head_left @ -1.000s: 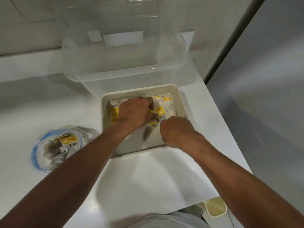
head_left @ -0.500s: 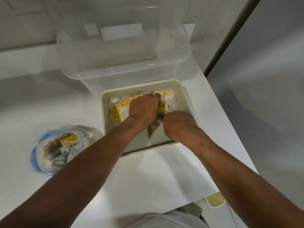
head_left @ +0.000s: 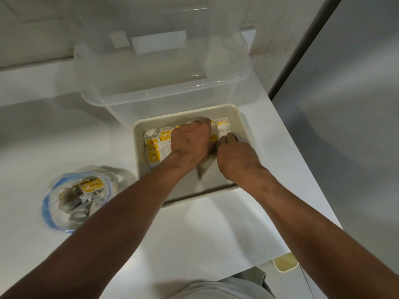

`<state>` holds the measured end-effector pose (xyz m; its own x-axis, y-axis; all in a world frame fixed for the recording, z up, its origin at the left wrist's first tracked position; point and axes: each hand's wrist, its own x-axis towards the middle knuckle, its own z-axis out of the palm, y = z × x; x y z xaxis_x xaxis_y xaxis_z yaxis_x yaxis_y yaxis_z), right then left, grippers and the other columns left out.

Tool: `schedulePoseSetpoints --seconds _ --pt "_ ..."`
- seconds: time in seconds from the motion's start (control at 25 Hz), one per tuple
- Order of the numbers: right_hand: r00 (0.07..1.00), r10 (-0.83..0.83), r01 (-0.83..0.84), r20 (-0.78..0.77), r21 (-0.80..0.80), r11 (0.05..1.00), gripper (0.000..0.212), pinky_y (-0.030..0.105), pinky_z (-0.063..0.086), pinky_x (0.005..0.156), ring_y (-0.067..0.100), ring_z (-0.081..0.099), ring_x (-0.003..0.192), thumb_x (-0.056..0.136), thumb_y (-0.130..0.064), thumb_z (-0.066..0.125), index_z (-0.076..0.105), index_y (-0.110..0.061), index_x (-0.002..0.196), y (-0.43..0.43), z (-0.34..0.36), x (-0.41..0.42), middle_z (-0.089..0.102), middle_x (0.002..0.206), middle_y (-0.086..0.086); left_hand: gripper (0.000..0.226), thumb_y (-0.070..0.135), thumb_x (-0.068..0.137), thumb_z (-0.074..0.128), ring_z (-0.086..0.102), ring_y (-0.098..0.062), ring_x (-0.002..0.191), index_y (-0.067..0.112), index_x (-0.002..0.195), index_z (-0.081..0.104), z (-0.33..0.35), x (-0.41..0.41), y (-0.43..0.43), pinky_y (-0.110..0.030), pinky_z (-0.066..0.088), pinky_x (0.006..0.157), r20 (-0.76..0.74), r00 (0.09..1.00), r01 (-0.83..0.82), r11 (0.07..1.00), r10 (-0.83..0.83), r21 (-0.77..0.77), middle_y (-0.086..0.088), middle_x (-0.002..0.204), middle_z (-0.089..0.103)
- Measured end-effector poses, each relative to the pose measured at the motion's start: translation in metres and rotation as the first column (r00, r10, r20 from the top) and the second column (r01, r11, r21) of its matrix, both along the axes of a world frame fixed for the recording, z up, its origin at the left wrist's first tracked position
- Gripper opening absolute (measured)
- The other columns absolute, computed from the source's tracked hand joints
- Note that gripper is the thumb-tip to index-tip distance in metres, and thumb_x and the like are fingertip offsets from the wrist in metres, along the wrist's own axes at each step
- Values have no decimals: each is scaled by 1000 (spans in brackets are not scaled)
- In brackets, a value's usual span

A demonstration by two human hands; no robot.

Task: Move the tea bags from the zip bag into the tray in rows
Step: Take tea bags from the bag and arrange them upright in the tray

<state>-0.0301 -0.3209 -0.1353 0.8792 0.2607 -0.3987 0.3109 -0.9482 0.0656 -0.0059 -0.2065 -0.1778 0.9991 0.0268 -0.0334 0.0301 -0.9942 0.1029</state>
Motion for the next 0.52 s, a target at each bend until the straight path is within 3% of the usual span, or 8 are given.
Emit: schedulePoseSetpoints --seconds 0.16,0.32,0.44,0.52 --pt "1000 30 -30 -1 1 1000 33 35 45 90 29 56 116 97 -9 44 54 -8 128 -5 6 -11 53 129 12 50 55 78 72 65 -32 98 20 111 57 8 -3 5 -34 41 71 -50 999 -20 999 17 -48 -5 108 67" --pt "997 56 -57 -57 -8 998 29 32 45 93 26 56 118 98 -11 43 57 -11 122 -4 4 -7 58 127 9 44 53 82 69 66 -31 99 22 112 56 -4 -6 5 -33 38 69 -38 999 -16 1000 17 7 -3 112 67" --pt "999 25 -24 -34 41 999 27 30 43 85 26 57 115 97 -17 46 58 -15 121 -6 5 -6 58 125 8 45 55 83 66 66 -30 99 22 112 56 0 -8 3 -33 38 70 -37 999 -6 1000 6 -10 -3 113 66" --pt "997 -16 5 75 141 990 29 30 42 78 27 58 109 96 -29 48 59 -21 122 -10 8 -7 57 122 5 44 58 83 65 65 -29 99 24 109 57 15 -15 9 -33 39 71 -34 999 7 997 -10 -76 -1 110 65"
